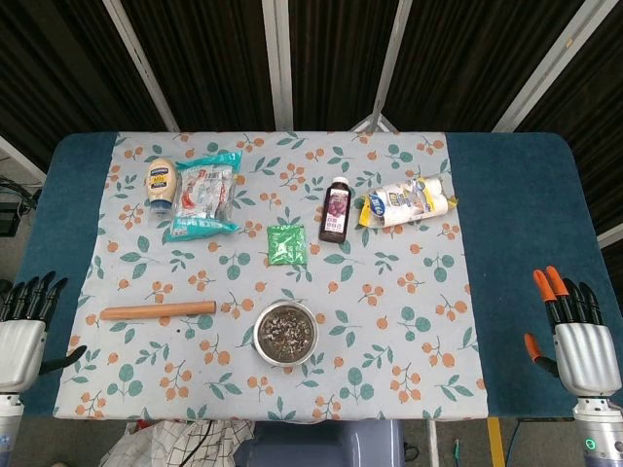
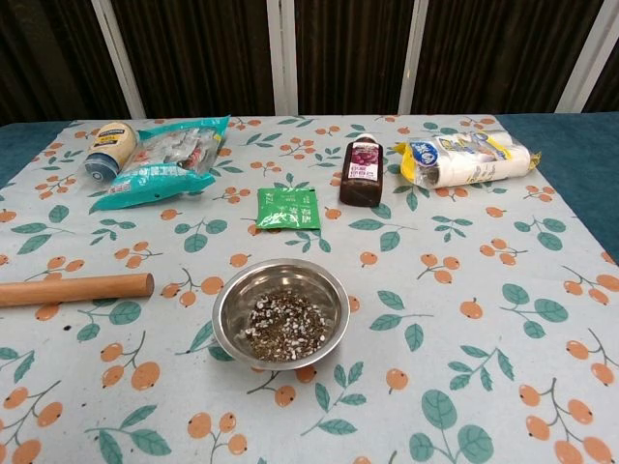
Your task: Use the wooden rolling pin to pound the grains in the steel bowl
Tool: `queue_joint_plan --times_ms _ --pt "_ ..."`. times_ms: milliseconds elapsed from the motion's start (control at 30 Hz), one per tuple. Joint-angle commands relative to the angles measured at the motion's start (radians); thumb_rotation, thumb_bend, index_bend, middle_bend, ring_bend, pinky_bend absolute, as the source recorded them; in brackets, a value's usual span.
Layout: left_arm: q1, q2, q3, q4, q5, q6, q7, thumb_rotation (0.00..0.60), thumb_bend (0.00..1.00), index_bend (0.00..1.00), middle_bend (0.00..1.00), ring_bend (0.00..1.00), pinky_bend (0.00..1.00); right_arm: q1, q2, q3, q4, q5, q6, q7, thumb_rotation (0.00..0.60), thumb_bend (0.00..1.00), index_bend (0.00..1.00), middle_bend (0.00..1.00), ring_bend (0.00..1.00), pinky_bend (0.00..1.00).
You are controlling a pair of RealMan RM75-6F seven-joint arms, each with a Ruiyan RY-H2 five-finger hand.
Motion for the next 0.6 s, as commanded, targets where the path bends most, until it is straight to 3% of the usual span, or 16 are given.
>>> queue_joint_plan --times_ms 33,600 --pt "0.002 -0.003 -0.003 0.003 0.006 0.0 0.001 0.6 0.17 0.0 0.0 0.0 0.0 0.0 0.001 -0.001 0.0 0.0 -0.001 -0.001 0.6 0.37 0.0 0.0 0.0 0.0" --pt "0.003 -0.003 -0.025 -0.024 -0.021 -0.056 0.017 0.6 0.17 0.0 0.0 0.0 0.0 0.005 0.0 -0.004 -0.007 0.0 -0.012 -0.003 0.6 0.37 0.0 0.0 0.0 0.0"
